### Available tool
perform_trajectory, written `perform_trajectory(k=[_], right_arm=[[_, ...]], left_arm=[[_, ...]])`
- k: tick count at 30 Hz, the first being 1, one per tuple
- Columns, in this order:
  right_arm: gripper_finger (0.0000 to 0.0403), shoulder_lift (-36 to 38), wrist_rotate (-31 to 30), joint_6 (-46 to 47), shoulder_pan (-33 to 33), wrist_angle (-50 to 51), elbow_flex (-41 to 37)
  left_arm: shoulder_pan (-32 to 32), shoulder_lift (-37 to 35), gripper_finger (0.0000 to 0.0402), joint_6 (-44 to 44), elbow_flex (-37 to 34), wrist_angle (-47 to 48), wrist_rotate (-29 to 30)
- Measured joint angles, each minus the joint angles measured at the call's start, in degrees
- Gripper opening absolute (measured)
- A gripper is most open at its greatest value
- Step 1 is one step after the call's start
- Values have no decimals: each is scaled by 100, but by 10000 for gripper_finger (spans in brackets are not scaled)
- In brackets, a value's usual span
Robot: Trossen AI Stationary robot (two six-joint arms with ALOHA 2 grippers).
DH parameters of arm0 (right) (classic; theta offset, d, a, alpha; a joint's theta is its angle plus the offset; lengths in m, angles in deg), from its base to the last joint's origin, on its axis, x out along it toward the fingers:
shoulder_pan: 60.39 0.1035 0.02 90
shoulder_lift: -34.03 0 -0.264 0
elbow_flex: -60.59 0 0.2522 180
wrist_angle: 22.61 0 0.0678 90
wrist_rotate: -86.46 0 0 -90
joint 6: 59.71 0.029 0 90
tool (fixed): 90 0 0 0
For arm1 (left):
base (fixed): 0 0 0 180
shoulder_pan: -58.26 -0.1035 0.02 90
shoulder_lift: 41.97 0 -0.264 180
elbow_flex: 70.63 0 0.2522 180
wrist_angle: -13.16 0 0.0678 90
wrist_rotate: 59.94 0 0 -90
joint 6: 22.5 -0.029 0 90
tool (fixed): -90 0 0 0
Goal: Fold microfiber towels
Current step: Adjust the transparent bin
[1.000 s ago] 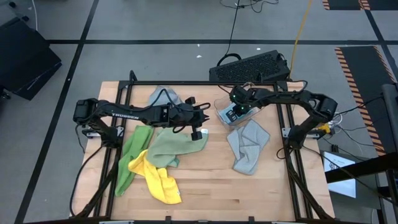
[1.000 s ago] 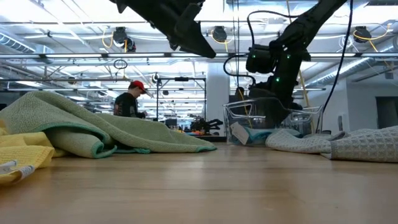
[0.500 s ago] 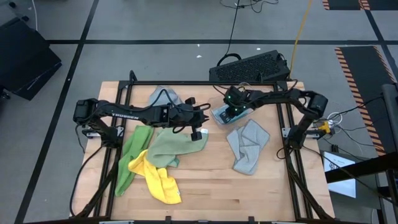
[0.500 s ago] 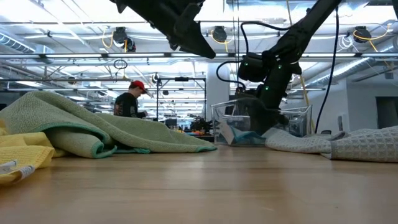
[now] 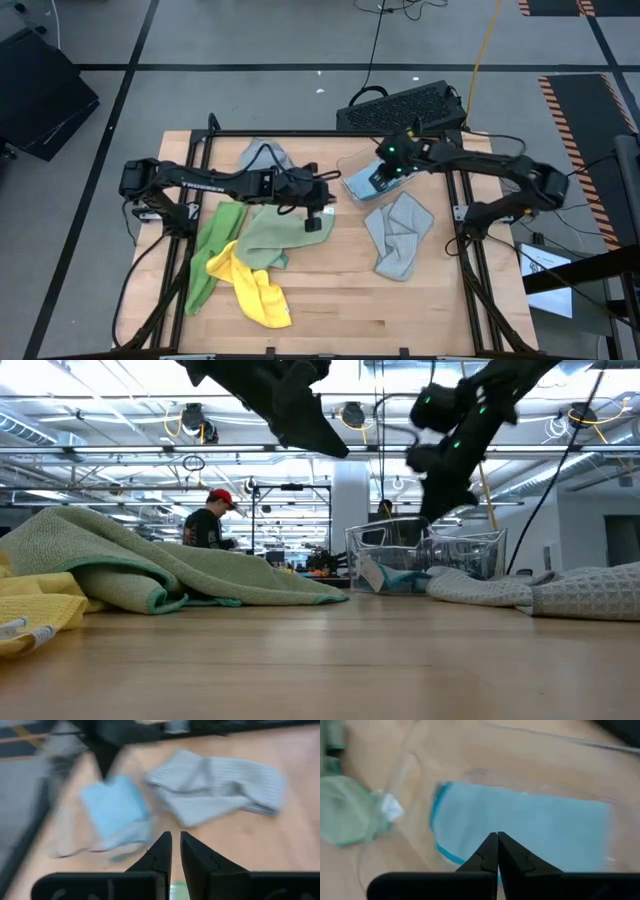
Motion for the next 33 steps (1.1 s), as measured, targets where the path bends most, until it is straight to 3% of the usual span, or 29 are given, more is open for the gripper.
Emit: perform_trajectory(k=[2,7,13,24,30,33], right_arm=[[0,402,-559,34,113,345,0],[0,1210,-2067,462,344,1087,2],[0,1411,-3250,878,222,1912,0],[0,1398,-3200,824,-679,1367,-933],[0,1400,-1986,477,-1020,524,-1296],[0,1397,-1699,479,-1005,453,-1342]], left_arm=[[30,96,42,91,0,-76,-166],[92,372,42,258,3,-194,407],[102,526,42,234,-3,-181,361],[120,558,42,242,0,-275,-55],[107,626,42,116,0,-409,-78],[78,850,42,116,2,-819,-185]])
